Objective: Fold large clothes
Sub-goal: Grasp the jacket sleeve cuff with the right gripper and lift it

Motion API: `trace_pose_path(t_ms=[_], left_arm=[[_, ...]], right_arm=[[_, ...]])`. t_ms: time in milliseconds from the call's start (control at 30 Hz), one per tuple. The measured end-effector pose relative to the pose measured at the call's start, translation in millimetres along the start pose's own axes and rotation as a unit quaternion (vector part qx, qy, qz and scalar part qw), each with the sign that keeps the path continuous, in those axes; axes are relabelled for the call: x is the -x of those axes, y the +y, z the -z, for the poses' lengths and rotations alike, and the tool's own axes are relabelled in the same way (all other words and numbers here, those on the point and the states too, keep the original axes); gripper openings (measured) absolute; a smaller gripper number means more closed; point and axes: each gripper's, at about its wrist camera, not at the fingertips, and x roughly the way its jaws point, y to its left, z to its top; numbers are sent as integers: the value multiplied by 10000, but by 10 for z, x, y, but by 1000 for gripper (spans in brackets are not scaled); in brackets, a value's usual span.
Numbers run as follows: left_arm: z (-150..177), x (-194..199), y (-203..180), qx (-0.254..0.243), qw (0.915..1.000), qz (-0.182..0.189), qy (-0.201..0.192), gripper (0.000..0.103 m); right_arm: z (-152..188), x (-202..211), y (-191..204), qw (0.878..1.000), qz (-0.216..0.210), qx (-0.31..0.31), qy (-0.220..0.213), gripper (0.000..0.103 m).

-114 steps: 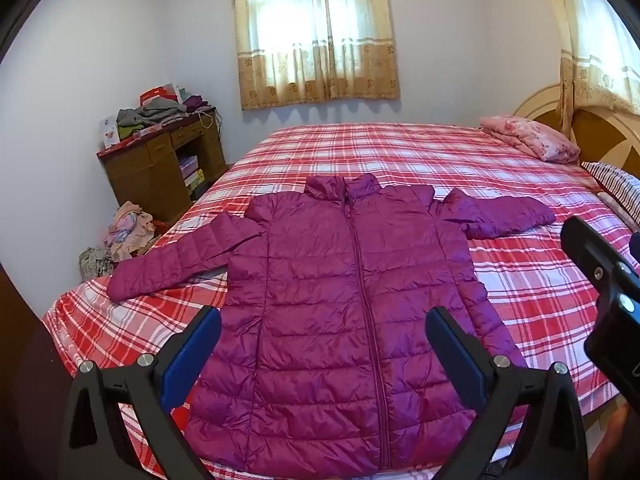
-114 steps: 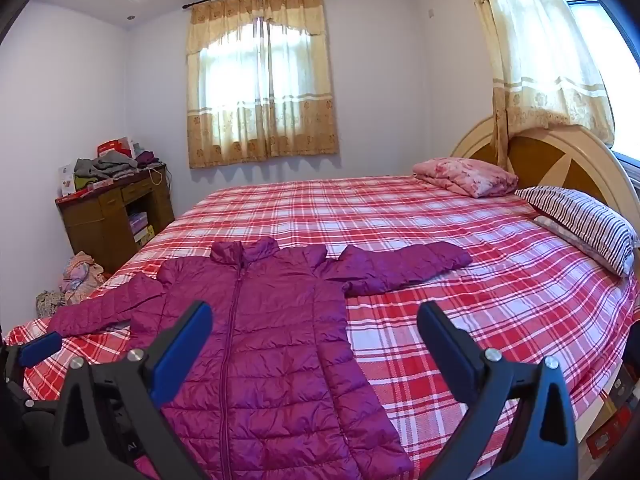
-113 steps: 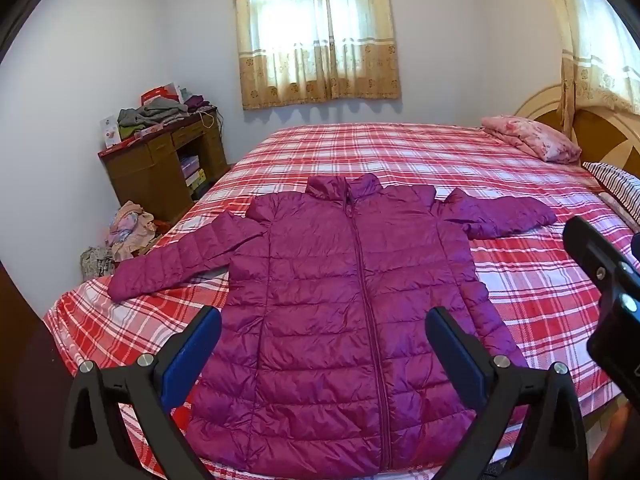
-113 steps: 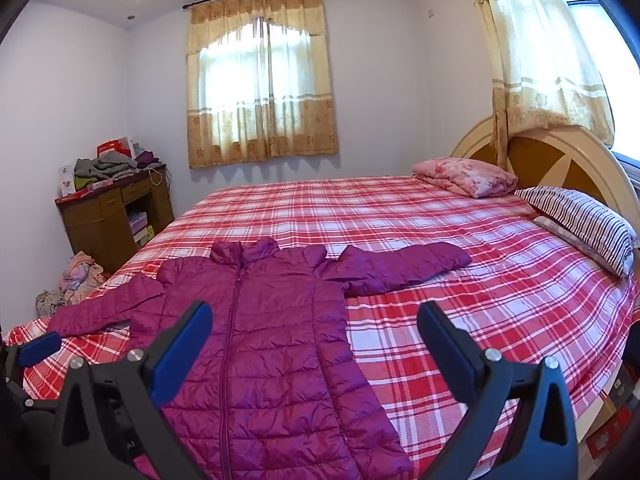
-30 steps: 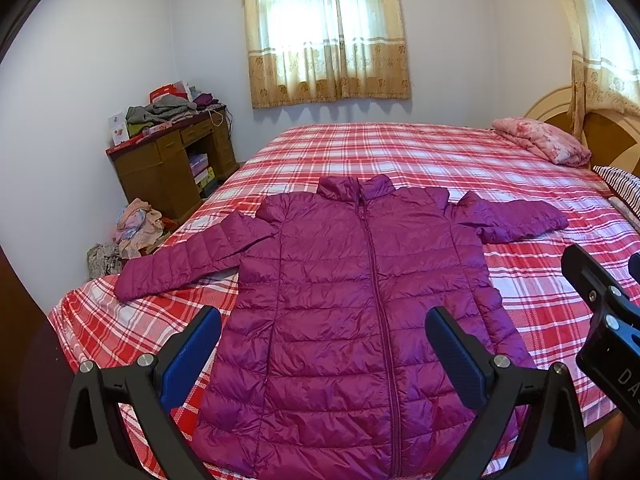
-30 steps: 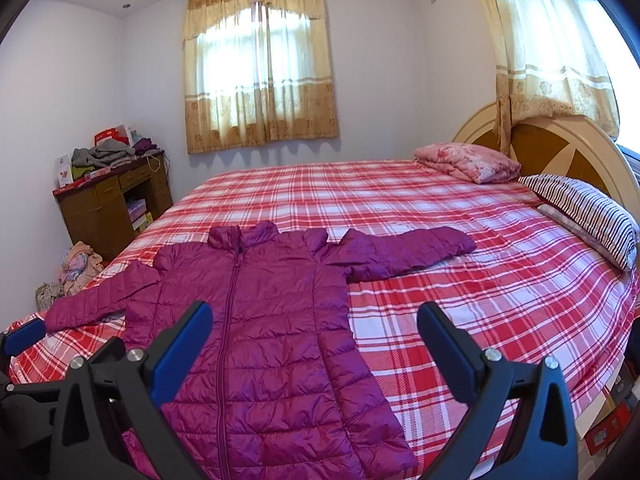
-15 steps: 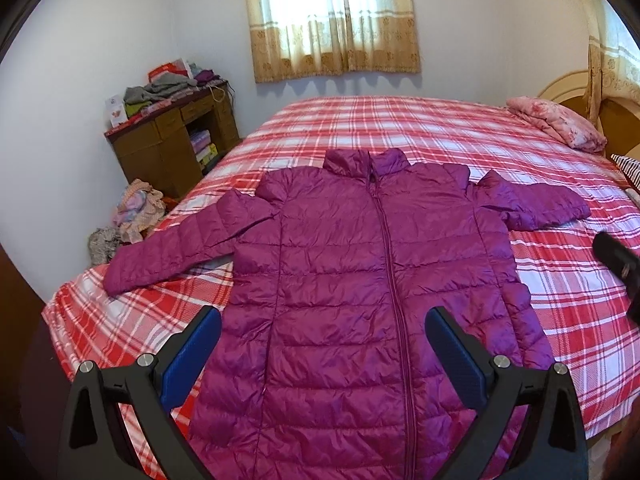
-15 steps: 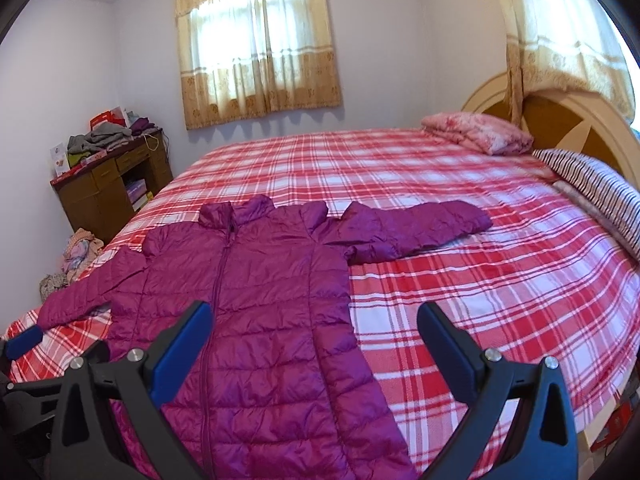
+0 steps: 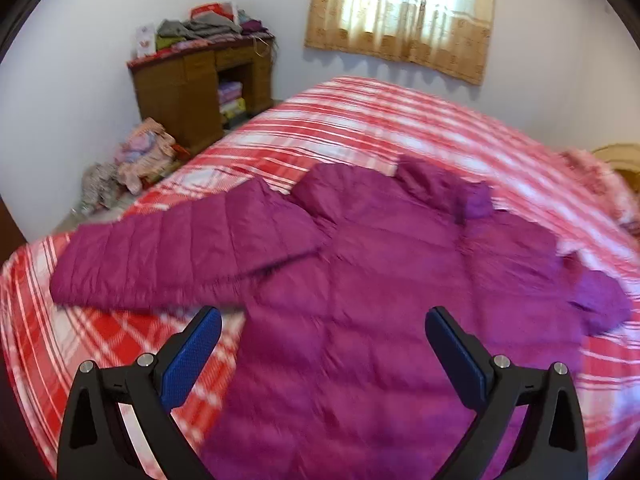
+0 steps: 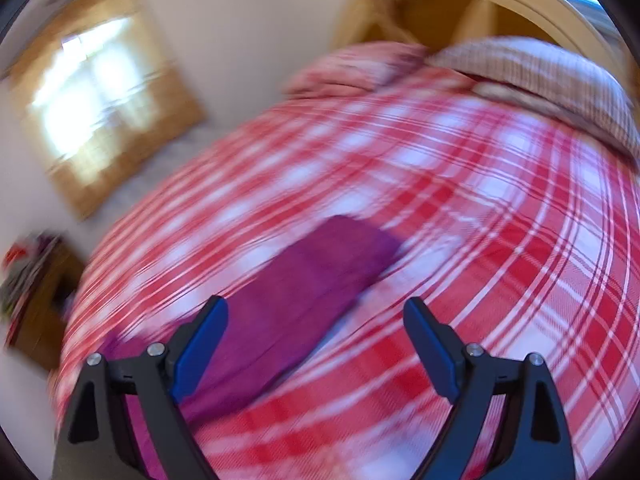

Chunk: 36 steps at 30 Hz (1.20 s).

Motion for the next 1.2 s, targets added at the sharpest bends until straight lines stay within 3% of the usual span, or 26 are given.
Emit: trace_pose_path(t_ms=[100,333,433,467,533,600,733,900,1033,1200], left_arm=[[-16,-364,-71,-186,9986,-490,-91,102],[164,-781,-60,-29,9993,-367,-11,102],[288,-888,-31,5,9992,-402,83,102],[319,-908,-4,70,9993,-340,144,102],[347,-929,43,255,9991,-243,221,102],[372,-941,31,254,9991,-272,210,102],[396,-947,-65,87,9988,-439,206,102],[434,-906,-30,85,9994,-274,180,102],[532,-785,-12,-29,9996,-227,161,102],[631,-484,280,310,9991,-263,-97,102]], right_arm=[[-71,-534,-110,9989,320,-164,301,80],[-12,-1125,-41,9957,754,-41,538,67],[-4,-1093,3,9939,1018,247,334,51],[-17,-1071,6,9942,965,344,314,34],[-43,-1078,34,9937,827,628,412,14],[-46,-1016,78,9908,930,896,416,11],[-79,-531,198,9880,950,1211,-143,10],[-42,308,750,9732,409,2047,-968,10],[269,988,1550,9470,-342,2862,-1417,10],[1026,1365,2489,9153,-1357,3577,-1257,10]])
